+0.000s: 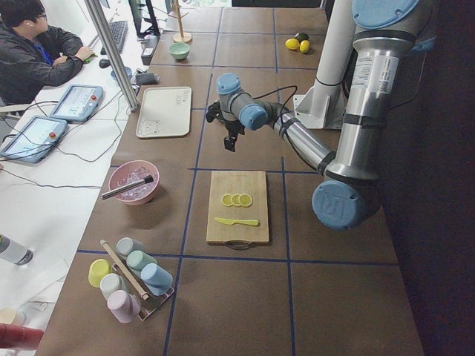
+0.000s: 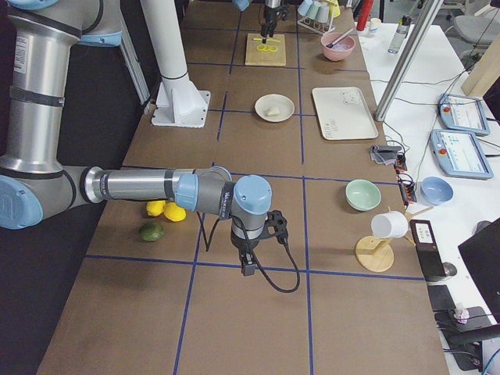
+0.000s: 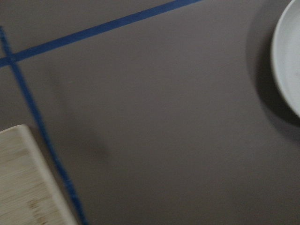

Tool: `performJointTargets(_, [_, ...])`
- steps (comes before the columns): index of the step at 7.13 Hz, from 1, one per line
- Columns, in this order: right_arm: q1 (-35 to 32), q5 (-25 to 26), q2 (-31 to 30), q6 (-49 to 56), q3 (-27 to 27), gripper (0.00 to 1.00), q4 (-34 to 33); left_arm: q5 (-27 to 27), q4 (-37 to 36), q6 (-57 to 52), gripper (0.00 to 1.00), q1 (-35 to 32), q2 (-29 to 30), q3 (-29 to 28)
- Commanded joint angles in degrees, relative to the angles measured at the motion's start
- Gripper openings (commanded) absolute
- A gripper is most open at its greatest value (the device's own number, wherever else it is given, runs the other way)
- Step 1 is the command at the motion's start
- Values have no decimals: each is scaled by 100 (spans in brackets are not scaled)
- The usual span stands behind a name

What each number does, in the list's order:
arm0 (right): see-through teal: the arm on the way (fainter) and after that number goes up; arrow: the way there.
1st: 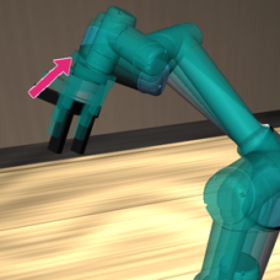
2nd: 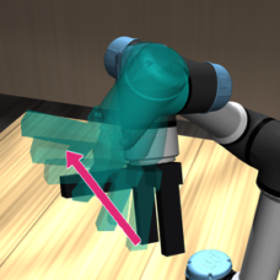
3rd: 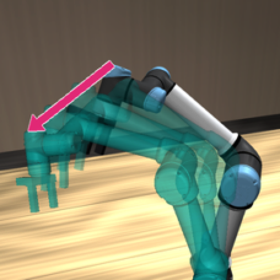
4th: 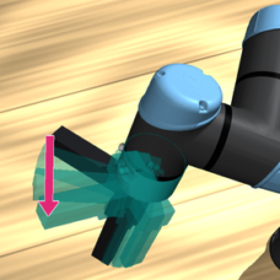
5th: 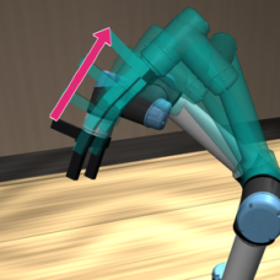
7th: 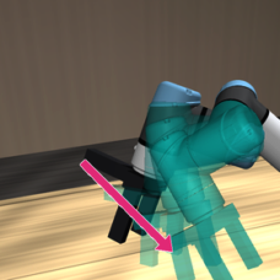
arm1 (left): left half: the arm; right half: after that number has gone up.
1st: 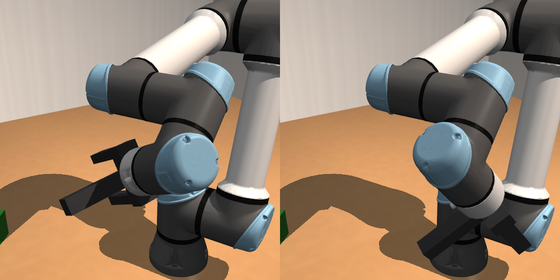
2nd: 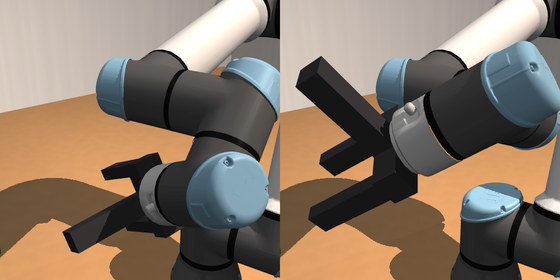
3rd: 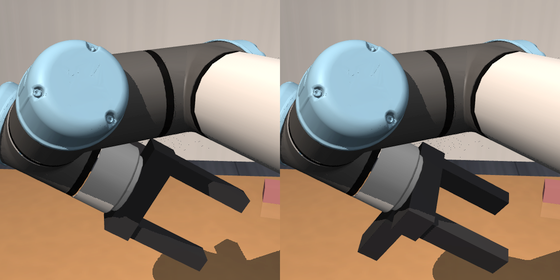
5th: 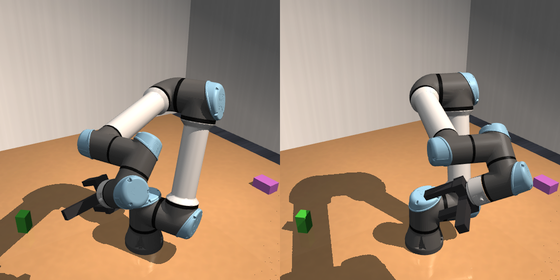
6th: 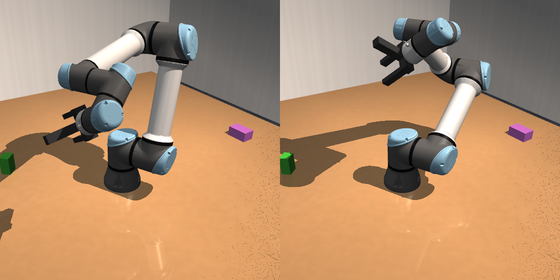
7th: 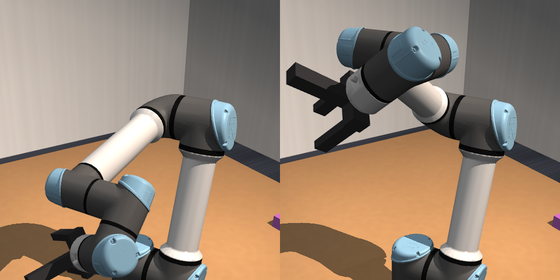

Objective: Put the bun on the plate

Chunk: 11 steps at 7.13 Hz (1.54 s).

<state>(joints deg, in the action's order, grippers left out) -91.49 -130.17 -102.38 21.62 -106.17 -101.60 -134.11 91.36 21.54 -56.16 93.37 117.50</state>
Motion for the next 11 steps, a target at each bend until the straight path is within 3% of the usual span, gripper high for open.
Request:
performJointTargets(1, [0, 0, -18, 0, 0, 100, 0, -537, -39, -1815, 100, -1785, -1098, -303])
performJointTargets(3, [0, 9, -18, 9, 105, 100, 0, -467, 22, -2013, 100, -2416, -1811, -569])
performJointTargets(4, [0, 9, -27, 26, 105, 100, 0, -466, 22, -2005, 100, -2948, -1779, -866])
performJointTargets(5, [0, 9, -79, 44, 105, 100, 0, -536, 74, -2013, 100, -3302, -1770, -1582])
performJointTargets(11, [0, -26, -62, 53, 307, 100, 9, -475, 241, -2031, 100, -3489, -1796, -1740])
